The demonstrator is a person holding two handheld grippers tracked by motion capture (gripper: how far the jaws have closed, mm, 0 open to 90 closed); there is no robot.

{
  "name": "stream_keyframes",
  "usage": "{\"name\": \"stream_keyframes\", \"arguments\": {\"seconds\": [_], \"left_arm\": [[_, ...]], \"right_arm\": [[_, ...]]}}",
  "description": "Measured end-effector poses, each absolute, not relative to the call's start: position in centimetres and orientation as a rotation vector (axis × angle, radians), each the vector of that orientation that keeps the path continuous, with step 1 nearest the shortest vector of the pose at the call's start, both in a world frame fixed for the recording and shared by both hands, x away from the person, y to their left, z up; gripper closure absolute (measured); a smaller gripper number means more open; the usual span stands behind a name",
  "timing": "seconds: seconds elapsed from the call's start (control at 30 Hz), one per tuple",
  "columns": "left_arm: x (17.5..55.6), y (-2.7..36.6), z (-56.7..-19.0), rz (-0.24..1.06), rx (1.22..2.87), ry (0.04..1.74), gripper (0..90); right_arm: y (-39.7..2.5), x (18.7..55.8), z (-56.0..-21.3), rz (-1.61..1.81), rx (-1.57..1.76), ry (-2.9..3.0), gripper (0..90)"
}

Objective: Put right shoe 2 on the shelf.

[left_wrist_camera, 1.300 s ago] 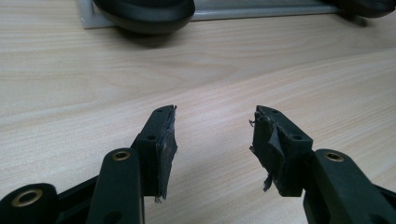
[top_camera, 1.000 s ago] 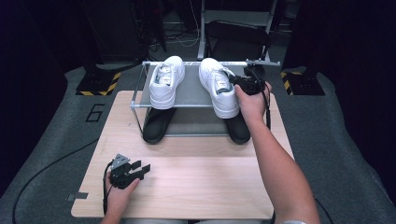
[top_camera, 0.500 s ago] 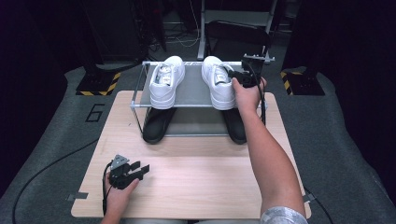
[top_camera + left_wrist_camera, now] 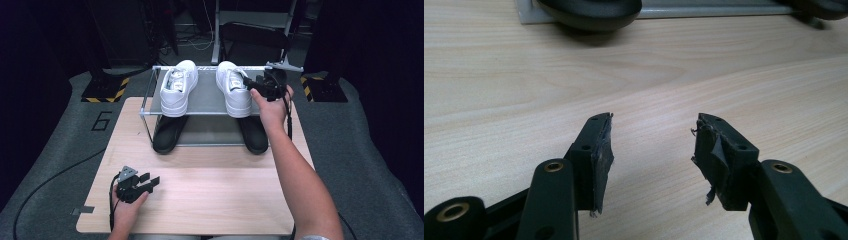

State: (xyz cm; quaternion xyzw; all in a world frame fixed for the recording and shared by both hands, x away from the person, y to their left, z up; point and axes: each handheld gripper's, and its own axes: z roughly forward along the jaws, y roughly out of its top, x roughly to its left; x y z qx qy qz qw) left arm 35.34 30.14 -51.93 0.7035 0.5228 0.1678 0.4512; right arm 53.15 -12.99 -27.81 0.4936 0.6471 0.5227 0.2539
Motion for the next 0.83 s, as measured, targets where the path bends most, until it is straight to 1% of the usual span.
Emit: {"name": "stream_keyframes", "arguments": {"seconds": [0.2,0.47,0.63,0.83], "left_arm": [[35.3,30.1,-51.9,0.41,1.74,1.293,48.9],[35.4,30.0,-52.0,0.412,1.745,1.294,48.8],[35.4,29.9,-52.1,0.417,1.748,1.295,48.7],[35.6,30.0,-52.3,0.426,1.756,1.306,47.1]], "right_arm": [[-14.4,50.1,-27.5,1.491,1.316,1.745,45.2],[-15.6,46.5,-28.6,1.499,1.302,1.757,44.4],[-16.1,44.0,-30.6,1.456,1.305,1.771,43.6],[-15.9,40.4,-34.2,1.35,1.269,1.812,40.8]]}}
